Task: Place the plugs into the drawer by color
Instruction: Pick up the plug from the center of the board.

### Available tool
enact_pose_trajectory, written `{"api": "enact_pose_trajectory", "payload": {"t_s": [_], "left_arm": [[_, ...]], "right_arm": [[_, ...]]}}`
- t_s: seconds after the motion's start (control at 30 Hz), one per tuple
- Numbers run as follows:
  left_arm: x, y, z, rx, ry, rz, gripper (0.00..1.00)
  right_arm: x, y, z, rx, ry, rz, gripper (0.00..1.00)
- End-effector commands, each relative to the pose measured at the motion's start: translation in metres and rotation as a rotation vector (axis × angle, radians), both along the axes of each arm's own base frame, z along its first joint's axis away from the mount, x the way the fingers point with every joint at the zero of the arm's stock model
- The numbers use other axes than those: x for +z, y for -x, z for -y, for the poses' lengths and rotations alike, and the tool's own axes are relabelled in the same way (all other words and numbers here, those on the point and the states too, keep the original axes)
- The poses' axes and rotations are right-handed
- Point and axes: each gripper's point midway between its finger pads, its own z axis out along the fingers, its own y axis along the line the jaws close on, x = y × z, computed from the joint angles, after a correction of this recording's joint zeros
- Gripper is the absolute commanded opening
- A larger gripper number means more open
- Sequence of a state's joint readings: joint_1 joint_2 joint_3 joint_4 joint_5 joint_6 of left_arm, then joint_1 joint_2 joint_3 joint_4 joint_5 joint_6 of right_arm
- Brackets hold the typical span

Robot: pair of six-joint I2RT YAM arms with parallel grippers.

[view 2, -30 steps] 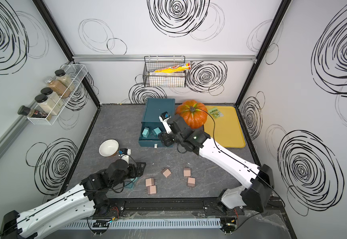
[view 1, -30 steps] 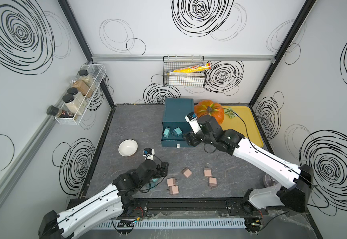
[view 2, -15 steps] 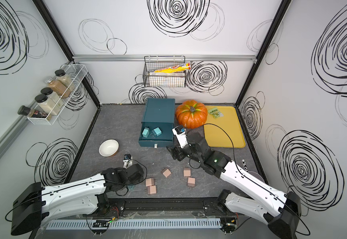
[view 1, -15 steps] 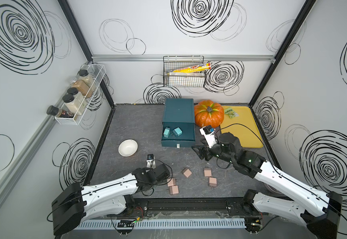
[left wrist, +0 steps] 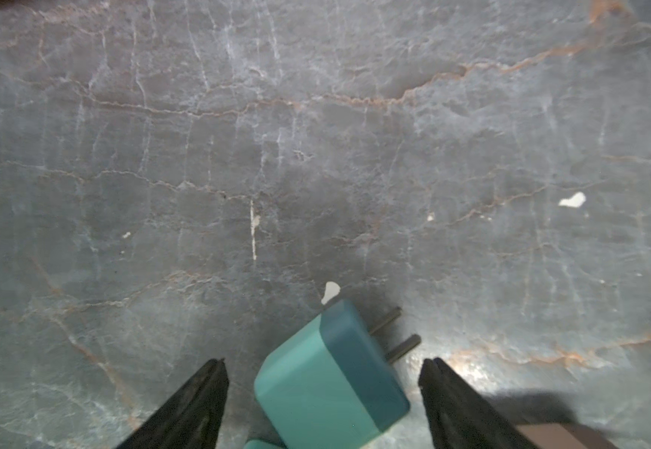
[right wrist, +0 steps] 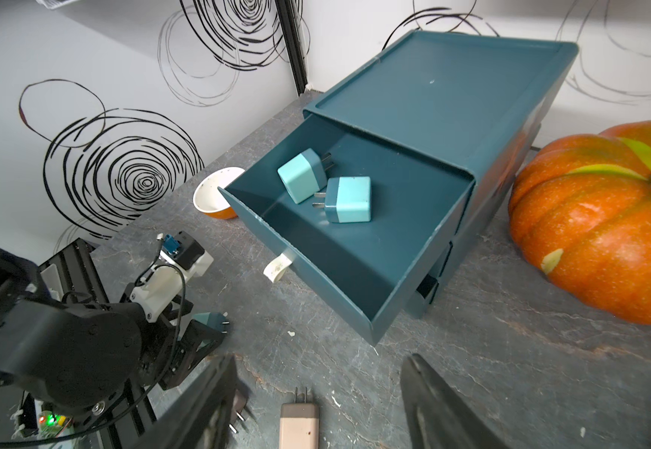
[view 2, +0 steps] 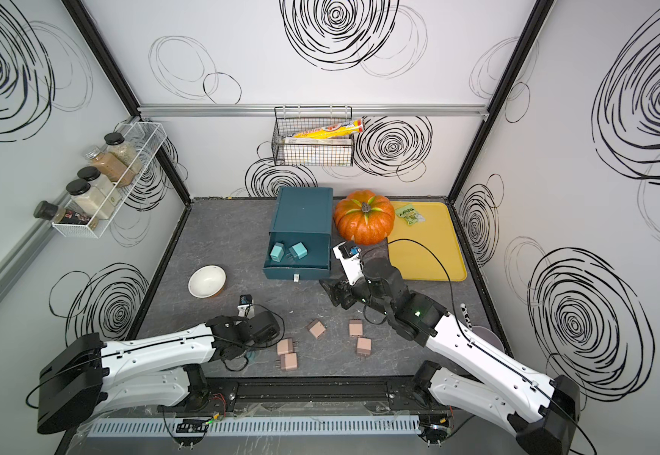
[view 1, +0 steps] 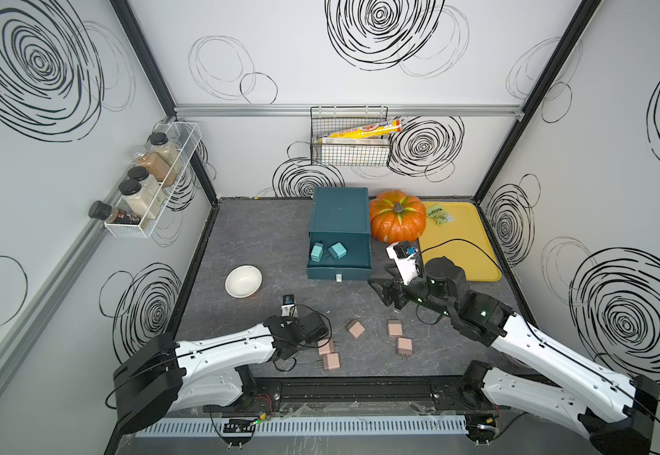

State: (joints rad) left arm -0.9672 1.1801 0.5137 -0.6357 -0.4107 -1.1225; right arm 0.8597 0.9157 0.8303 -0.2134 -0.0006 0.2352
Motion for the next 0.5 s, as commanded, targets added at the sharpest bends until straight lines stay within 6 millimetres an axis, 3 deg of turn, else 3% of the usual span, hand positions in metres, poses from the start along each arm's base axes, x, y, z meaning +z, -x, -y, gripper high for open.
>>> {"api": "enact_pose_trajectory", "payload": {"t_s": [0.0,0.17,0.3,0.47], "left_arm": [[0.0,-0.002,0.001,-0.001,-0.005,-0.005,0.78],[-0.007,-0.003,0.004,-0.018,0.04,-0.017,0.75],[-0.005,-0.008,0.006,-0.026,0.062,0.005,0.67],[-0.006,-0.014,0.001,-0.026,0.072,0.013,0.66]], "right_arm": [[0.008,-0.004,0.004,-0.028,-0.025,0.034,0.71],[0.006,-0.006,0.006,-0.041,-0.02,0.037,0.72],[0.0,-0.009,0.005,-0.049,0.0,0.024,0.72],[-0.003,-0.011,0.004,-0.057,0.009,0.02,0.72]]}}
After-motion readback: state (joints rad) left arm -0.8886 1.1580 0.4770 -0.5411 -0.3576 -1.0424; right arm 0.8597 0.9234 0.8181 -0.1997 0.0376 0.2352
